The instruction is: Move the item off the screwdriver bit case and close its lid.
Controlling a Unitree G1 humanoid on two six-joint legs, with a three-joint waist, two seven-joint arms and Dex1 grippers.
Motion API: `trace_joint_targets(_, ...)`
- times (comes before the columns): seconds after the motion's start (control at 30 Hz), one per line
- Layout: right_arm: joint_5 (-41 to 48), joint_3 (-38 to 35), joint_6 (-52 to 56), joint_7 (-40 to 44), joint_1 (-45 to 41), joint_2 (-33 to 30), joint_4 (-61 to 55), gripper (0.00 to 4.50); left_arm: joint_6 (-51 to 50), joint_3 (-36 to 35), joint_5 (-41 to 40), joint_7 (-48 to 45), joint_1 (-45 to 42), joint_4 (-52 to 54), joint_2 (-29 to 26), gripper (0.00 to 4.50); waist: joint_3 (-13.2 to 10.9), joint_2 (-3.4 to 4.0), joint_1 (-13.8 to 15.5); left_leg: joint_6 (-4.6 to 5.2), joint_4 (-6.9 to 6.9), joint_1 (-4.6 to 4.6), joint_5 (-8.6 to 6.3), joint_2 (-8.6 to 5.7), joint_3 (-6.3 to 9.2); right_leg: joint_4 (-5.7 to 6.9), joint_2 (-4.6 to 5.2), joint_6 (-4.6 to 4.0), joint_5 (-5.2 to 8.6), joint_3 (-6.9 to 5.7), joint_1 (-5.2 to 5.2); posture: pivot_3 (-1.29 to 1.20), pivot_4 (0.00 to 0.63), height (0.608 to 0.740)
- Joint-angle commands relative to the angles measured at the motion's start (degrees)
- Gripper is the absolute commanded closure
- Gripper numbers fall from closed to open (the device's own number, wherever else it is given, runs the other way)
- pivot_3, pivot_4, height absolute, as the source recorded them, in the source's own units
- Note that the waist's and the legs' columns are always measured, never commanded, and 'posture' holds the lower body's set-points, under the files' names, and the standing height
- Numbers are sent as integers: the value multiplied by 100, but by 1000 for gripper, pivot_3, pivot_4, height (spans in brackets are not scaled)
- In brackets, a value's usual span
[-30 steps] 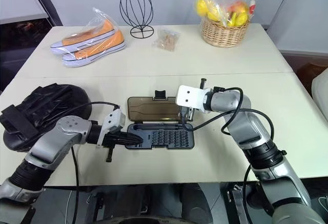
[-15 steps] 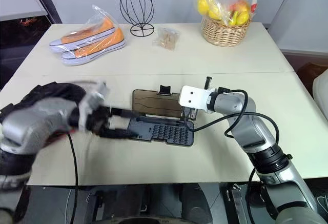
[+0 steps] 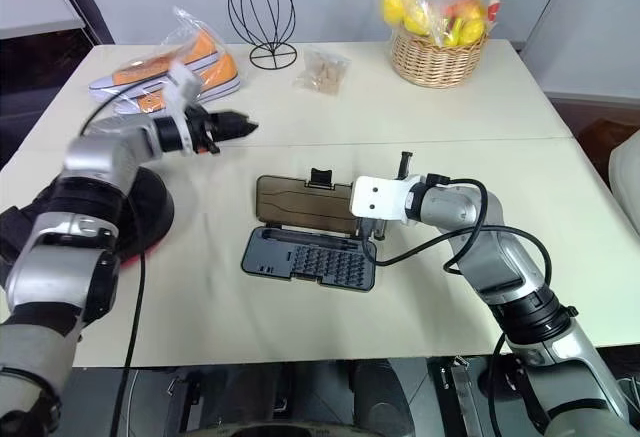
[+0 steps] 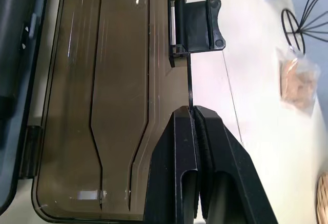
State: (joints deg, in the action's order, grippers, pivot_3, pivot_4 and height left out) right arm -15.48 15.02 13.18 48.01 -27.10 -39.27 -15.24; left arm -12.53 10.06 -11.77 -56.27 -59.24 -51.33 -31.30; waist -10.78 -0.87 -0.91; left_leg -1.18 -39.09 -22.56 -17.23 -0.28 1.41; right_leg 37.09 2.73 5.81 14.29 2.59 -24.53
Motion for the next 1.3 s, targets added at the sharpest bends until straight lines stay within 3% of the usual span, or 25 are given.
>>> trace_joint_targets(0.03,27,-126,-107,-3,-26,-54,-321,4500,1167,335,754,-111,-61,-446,76,4451,0,0,13,-1,0,-9,1,0,0,0,0,0,0,0,-9,0,150,740)
trace_joint_targets(0.17,35,-143,-67,-1,-5,-60,-379,4500,1372,182,589,-951,128,-426,304,4451,0,0,19,-3,-2,-53,1,0,0,1,3,0,0,-4,-47,0,150,740)
trace_joint_targets(0.37,7,-160,-41,-13,-5,-75,-444,4500,817,-25,329,-1920,294,82,358,4451,0,0,3,-2,-6,-57,1,-1,0,3,1,0,0,-9,-48,0,150,740)
trace_joint_targets(0.63,105,-221,266,131,-65,-97,-676,4500,555,-149,371,-2109,310,309,406,4451,0,0,10,-2,-9,-57,1,-1,7,4,1,1,0,-9,-47,0,150,740)
trace_joint_targets(0.73,184,-279,460,159,-70,-77,-767,3700,500,-132,379,-2217,327,395,415,4500,0,0,10,-2,-8,-58,1,-1,8,4,2,1,0,-9,-47,0,150,740)
trace_joint_targets(0.9,738,-688,1349,247,-232,72,-1332,1301,431,-105,363,-2367,379,563,463,4500,0,0,13,-2,-10,-57,1,-1,9,6,2,1,0,-10,-46,0,150,740)
trace_joint_targets(1.03,1851,-1451,2635,495,-397,155,-2106,1301,273,-61,329,-2541,430,785,525,4500,0,0,17,-2,-10,-57,2,0,13,8,2,0,0,-11,-46,0,150,740)
trace_joint_targets(1.17,3158,-2436,3514,1182,58,-405,-2878,1301,105,-11,263,-2816,556,1177,530,4500,0,0,58,-1,-10,-61,1,0,26,2,7,0,0,-22,-37,0,150,740)
trace_joint_targets(1.3,4950,-4405,4527,2348,1737,-997,-3490,1301,-502,-58,-106,-3161,650,2215,408,4500,0,-2,122,4,-12,-61,-2,-1,27,-4,11,0,0,-25,-29,0,150,740)
